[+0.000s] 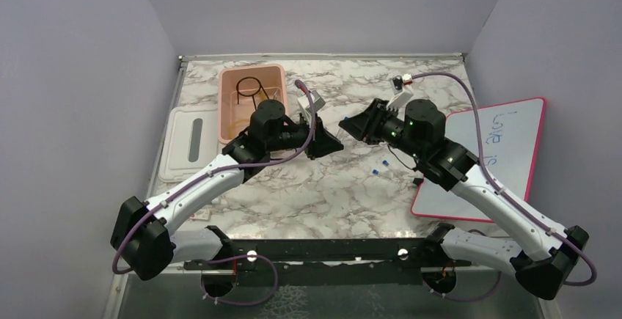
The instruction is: Organize the chemistry lab equipment
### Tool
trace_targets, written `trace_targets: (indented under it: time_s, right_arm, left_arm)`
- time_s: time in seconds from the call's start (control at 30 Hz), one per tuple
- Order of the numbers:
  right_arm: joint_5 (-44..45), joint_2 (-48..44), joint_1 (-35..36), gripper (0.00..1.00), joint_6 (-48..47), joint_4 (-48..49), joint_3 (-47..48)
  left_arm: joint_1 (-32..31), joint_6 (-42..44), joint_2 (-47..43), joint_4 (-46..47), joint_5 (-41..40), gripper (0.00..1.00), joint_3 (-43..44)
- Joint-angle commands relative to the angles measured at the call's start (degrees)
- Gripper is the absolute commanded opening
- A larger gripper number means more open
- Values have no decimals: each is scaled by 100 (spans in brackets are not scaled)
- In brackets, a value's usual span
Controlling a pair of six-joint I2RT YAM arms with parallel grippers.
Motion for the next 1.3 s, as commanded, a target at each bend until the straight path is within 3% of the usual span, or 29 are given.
trace_targets:
  time_s: [0.0,0.2,0.37,0.57,0.63,0.73,0.8,0.83,0.9,1.03,1.13,1.27]
  right_arm:
    - [-356,128,9,32,-435,-1075,852]
    - [-836,308,6,34,-779,-1779,1369]
    - [-1325,515,6,37,-936,-1846,1571]
    - [-1272,666,12,36,-940,-1752,1709]
    - [-1237,682,6,32,-943,-1717,1718]
    - [-1254,696,10,19,-952,-1666,1682]
    - [-1273,716,6,13,-999,-1665,1679]
    - [-1251,733,6,12,-1037,-1665,1679]
    - [-1119,773,6,11,-1117,-1712,1700]
    - [-727,949,6,9,-1442,-1759,1770]
    - [-199,1065,10,9,-1866,-1438,1606]
    - [487,1373,6,9,-2661,-629,1249]
  left_arm:
    - [-53,1362,-389,-712,20,5,387]
    - [-66,1989,-473,-1527,69,5,715]
    - [-64,2134,-450,-1804,261,5,863]
    - [-66,2359,-522,-1986,354,5,864]
    - [-64,2392,-553,-2007,330,5,833]
    - [-65,2411,-577,-2020,256,8,809]
    - [-66,2398,-594,-2052,94,15,808]
    - [-66,2386,-612,-2065,-22,25,809]
    - [-66,2456,-674,-2113,-202,34,798]
    - [-66,2518,-882,-2203,-1030,67,719]
    - [-66,2346,-1114,-2194,-1959,75,650]
    - [-66,1660,-1411,-1723,-3010,75,354]
